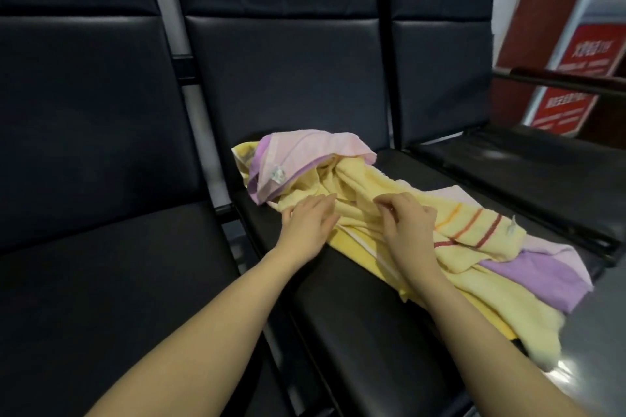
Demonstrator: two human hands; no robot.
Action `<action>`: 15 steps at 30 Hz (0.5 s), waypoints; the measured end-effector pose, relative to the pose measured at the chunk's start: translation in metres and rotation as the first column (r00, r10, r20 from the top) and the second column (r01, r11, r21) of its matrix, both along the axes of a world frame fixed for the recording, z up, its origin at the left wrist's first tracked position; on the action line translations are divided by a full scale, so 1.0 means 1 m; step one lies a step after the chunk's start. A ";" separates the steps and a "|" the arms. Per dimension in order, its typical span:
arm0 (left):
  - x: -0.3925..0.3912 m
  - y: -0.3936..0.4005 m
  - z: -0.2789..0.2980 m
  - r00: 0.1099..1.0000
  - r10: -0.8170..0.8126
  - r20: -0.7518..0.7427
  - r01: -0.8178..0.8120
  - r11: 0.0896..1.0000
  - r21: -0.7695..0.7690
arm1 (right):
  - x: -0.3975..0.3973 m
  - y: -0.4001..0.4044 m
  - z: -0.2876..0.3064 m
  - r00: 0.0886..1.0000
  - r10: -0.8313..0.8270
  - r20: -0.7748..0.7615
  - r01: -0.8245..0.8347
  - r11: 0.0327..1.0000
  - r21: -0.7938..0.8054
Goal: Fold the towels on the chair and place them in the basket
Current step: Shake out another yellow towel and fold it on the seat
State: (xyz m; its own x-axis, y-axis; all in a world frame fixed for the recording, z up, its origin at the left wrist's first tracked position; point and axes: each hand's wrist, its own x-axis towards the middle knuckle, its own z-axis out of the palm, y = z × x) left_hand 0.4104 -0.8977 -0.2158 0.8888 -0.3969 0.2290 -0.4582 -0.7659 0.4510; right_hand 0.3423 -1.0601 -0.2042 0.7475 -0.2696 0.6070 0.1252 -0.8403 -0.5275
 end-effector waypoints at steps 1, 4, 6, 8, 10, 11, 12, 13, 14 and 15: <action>0.001 -0.001 -0.002 1.000 0.008 0.004 -0.008 1.000 -0.008 | -0.004 0.001 0.002 0.999 0.008 0.034 -0.008 1.000 0.000; 0.000 -0.002 -0.007 0.999 0.027 -0.021 -0.028 0.999 -0.026 | -0.014 0.004 0.007 0.997 -0.044 -0.066 0.040 0.998 -0.055; -0.003 -0.001 -0.010 0.999 0.037 -0.005 -0.037 0.998 -0.045 | -0.017 0.001 0.005 0.968 -0.102 -0.227 0.067 0.986 -0.155; -0.007 0.003 -0.012 0.998 0.055 0.018 -0.053 0.995 -0.088 | -0.021 0.001 0.003 0.955 -0.089 -0.282 0.046 0.987 -0.155; -0.011 0.009 -0.009 0.997 0.070 0.031 -0.064 0.987 -0.146 | -0.026 0.007 0.004 0.978 -0.025 -0.206 0.009 0.997 -0.075; -0.014 0.012 -0.007 0.997 0.070 0.031 -0.063 0.983 -0.174 | -0.029 0.010 0.006 0.986 0.016 -0.164 -0.022 0.999 -0.031; -0.017 0.014 -0.004 0.997 0.064 0.034 -0.057 0.979 -0.194 | -0.032 0.015 0.009 0.990 0.066 -0.127 -0.063 0.998 0.028; -0.021 0.016 -0.001 0.998 0.053 0.041 -0.043 0.976 -0.213 | -0.035 0.019 0.013 0.988 0.120 -0.099 -0.110 0.989 0.100; -0.025 0.017 0.003 0.999 0.029 0.046 -0.017 0.970 -0.241 | -0.039 0.022 0.017 0.983 0.168 -0.077 -0.153 0.974 0.170; -0.030 0.017 0.008 0.999 -0.012 0.052 0.027 0.958 -0.287 | -0.042 0.025 0.022 0.979 0.201 -0.038 -0.188 0.958 0.216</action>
